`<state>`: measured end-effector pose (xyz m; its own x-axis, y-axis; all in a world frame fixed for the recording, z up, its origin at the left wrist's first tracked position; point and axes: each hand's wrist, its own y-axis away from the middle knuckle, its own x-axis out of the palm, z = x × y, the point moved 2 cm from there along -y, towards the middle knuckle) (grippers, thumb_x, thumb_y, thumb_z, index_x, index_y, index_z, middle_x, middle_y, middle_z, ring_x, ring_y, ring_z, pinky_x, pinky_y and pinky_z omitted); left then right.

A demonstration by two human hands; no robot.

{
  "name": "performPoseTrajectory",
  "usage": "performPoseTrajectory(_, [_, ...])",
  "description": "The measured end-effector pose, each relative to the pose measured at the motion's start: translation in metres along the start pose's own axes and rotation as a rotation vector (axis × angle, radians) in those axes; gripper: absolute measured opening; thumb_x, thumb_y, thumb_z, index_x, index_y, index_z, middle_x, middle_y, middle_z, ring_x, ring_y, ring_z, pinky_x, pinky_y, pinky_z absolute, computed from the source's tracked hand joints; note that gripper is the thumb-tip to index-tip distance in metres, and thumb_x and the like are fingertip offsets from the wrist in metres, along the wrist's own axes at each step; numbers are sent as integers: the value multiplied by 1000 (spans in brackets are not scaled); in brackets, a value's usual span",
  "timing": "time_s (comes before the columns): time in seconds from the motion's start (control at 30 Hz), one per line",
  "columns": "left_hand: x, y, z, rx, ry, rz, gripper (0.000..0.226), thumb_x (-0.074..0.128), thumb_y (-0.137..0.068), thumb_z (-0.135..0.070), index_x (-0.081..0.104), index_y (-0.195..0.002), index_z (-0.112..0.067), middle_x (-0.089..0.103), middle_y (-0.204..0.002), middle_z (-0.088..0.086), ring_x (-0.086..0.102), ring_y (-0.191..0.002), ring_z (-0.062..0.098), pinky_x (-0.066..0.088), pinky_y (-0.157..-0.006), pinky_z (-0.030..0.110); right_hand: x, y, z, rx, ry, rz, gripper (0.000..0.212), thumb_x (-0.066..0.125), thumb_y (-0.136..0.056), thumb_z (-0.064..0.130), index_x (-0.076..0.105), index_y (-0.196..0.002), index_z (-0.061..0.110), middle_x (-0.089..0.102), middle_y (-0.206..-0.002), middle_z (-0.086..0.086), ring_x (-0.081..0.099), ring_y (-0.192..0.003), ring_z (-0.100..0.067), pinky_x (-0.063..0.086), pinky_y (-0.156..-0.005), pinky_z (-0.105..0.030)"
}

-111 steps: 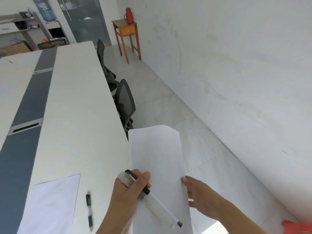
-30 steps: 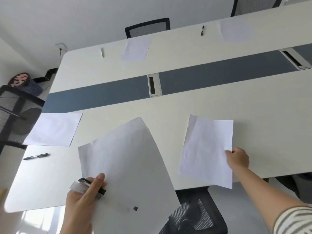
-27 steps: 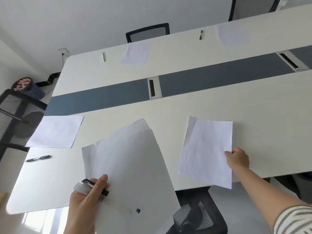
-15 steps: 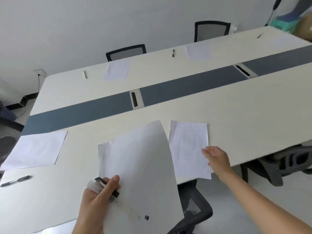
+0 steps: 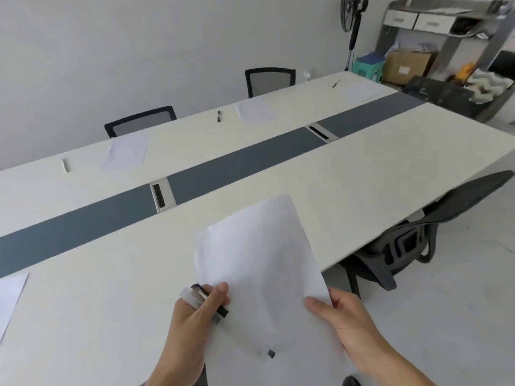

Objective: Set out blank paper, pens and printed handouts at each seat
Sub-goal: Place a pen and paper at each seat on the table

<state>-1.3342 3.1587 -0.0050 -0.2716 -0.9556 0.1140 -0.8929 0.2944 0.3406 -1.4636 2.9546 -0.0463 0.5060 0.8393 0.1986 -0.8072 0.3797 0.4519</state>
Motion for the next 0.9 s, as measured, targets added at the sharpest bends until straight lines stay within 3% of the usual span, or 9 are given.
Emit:
performPoseTrajectory(0.07, [31,-3,2,-2,-15,20,31,77,-60,-42,66,-53,-14,55,-55,0,49,-57,18,36,-60,32,-26,-3,10,-80,64,-44,35,78,-72,26,73,-102,8,75,-102,-15,72,-96,-34,57,-86,-47])
performPoseTrajectory(0.17, [94,-6,10,-17,1,-4,32,79,-72,-35,69,-60,-8,56,-59,0,54,-56,14,40,-59,28,-82,-10,20,-263,439,-252,43,79,-79,26,59,-116,34,65,-114,18,61,-107,-1,48,-86,-20])
performPoseTrajectory(0.27, [155,-8,17,-10,18,-19,35,65,-82,-32,69,-70,1,57,-55,-3,57,-53,10,43,-56,24,-130,-9,39,-574,659,-349,30,70,-82,41,58,-110,41,60,-110,24,55,-109,0,43,-83,-11])
performPoseTrajectory(0.33, [186,-9,26,-7,5,-28,37,61,-86,-33,70,-72,0,58,-53,-8,58,-52,7,43,-57,25,-146,-10,53,-501,652,-158,18,65,-85,47,66,-98,35,67,-98,18,61,-97,-3,46,-75,-15])
performPoseTrajectory(0.43, [214,-7,30,16,-42,-64,37,59,-88,-34,73,-75,-1,62,-57,-10,62,-57,2,43,-61,25,-151,-16,55,-189,578,247,19,68,-87,41,72,-99,26,74,-89,8,65,-80,-3,47,-68,-16])
performPoseTrajectory(0.6, [213,-14,36,-15,-72,-173,43,61,-76,-48,77,-74,-8,68,-65,-3,66,-64,13,47,-65,31,-144,-43,58,-105,559,441,15,65,-91,30,71,-83,19,64,-65,2,58,-60,-9,50,-63,-21])
performPoseTrajectory(0.73, [187,-26,38,-73,-1,-297,47,61,-75,-49,77,-78,-5,73,-81,20,68,-78,33,53,-74,41,-136,-82,84,-134,545,396,26,56,-98,22,69,-85,3,68,-68,0,60,-56,-14,41,-53,-13])
performPoseTrajectory(0.83, [159,-35,36,-78,20,-412,44,60,-82,-44,76,-81,-3,71,-86,26,66,-83,35,51,-79,42,-132,-131,106,-150,461,228,23,55,-98,17,70,-91,1,71,-74,-4,61,-61,-17,38,-49,-10])
performPoseTrajectory(0.9, [139,-39,32,-67,26,-485,41,61,-85,-41,76,-80,-3,71,-80,25,65,-79,33,50,-75,39,-126,-174,112,-192,545,144,21,58,-96,20,74,-91,7,69,-74,5,58,-64,-11,41,-57,-13])
